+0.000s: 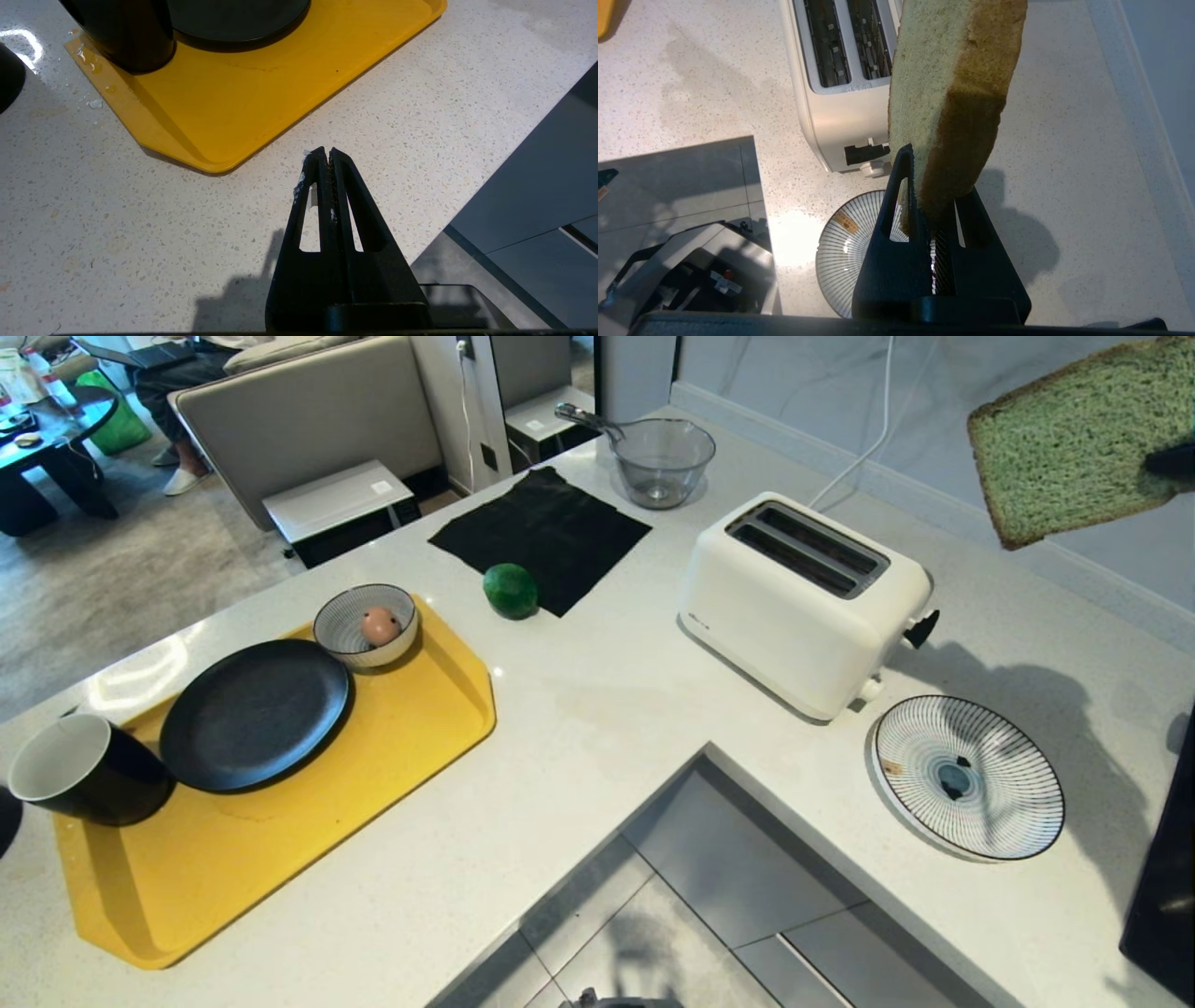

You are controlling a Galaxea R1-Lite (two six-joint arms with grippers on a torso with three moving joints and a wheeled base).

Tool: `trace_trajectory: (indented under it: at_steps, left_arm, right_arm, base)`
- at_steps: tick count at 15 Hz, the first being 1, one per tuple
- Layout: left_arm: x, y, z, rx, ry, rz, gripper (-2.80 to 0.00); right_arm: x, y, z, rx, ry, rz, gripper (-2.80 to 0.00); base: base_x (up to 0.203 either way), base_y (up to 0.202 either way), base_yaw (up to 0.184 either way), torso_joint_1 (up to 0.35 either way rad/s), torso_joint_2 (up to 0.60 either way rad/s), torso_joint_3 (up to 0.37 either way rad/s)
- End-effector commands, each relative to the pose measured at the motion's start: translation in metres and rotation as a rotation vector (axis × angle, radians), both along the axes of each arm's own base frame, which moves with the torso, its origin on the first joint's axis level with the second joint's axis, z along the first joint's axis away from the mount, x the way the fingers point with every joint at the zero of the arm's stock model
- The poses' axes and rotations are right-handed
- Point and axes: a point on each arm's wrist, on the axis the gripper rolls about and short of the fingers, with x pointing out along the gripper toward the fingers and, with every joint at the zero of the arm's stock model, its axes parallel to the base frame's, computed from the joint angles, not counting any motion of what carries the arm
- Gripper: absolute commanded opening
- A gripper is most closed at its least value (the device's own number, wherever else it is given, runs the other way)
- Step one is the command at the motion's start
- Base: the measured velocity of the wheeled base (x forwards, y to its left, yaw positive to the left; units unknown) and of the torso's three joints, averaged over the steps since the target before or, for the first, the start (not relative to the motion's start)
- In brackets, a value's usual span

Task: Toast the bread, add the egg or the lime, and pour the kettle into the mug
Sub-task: Put the bread slices in the toaster

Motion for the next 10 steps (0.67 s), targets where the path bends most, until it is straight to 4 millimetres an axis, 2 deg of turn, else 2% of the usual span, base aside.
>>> trace_trajectory:
  at_steps: [1, 10]
  left_arm:
    - [0.0013, 0.0000, -0.0046, -0.001, 0.015, 0.000, -2.80]
    - [0.0013, 0.0000, -0.0046, -0.001, 0.016, 0.000, -2.80]
  right_arm:
    - [0.0036, -0.0004, -0.0015, 0.000, 0.009, 0.005, -2.80]
    - [0.0073, -0.0008, -0.0016, -0.003, 0.008, 0.009, -2.80]
  base:
    - [0.000, 0.000, 0.000, -0.159, 0.30, 0.142]
    - [0.000, 0.000, 0.000, -0.162, 0.31, 0.147]
